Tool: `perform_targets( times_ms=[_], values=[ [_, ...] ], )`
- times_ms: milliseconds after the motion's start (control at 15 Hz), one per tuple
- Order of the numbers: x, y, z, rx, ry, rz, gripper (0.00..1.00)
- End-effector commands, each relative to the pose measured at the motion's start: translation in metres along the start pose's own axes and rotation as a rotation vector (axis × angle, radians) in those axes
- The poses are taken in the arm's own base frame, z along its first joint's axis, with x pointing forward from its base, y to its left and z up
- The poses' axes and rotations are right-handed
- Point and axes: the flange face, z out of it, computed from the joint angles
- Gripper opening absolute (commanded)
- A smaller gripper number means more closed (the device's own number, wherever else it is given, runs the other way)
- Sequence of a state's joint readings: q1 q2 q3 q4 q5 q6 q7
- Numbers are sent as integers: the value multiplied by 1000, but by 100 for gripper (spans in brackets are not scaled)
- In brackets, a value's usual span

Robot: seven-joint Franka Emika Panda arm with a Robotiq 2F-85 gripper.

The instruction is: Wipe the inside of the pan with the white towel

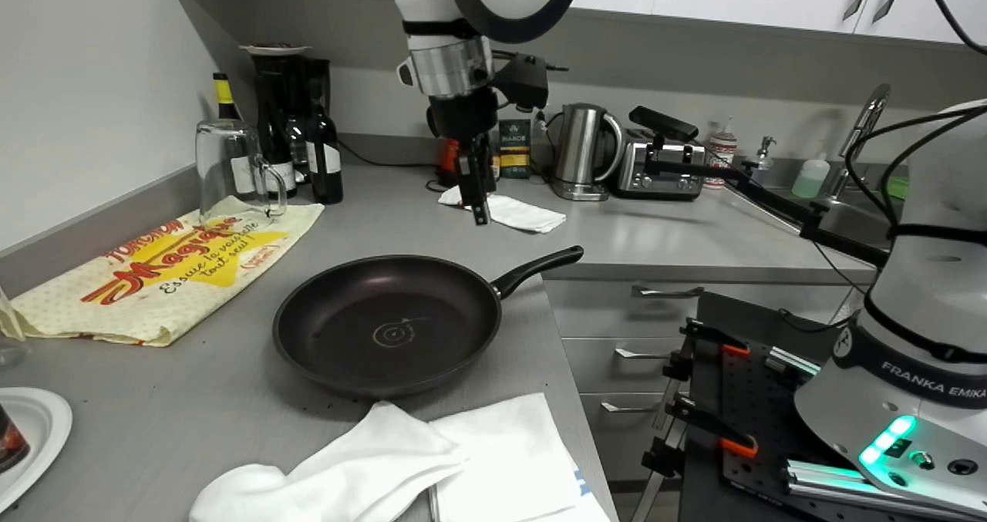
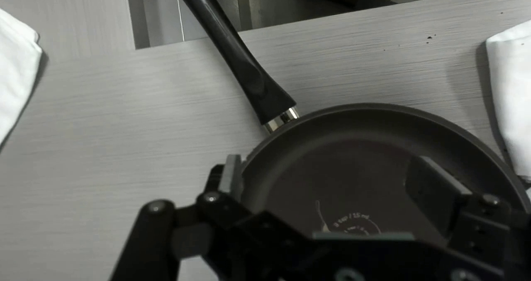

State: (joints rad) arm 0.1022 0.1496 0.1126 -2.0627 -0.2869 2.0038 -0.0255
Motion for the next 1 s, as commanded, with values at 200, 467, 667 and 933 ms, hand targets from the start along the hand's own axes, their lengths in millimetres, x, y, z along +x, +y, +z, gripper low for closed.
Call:
perform_targets(
  times_ms=[200,467,667,933],
  values=[
    [61,-75,1,-105,-60,-275,100],
    [96,-114,8,-146,-82,-423,100],
    [120,-140,13,-172,-95,-518,100],
    [146,-174,18,-202,-102,-629,100]
  ],
)
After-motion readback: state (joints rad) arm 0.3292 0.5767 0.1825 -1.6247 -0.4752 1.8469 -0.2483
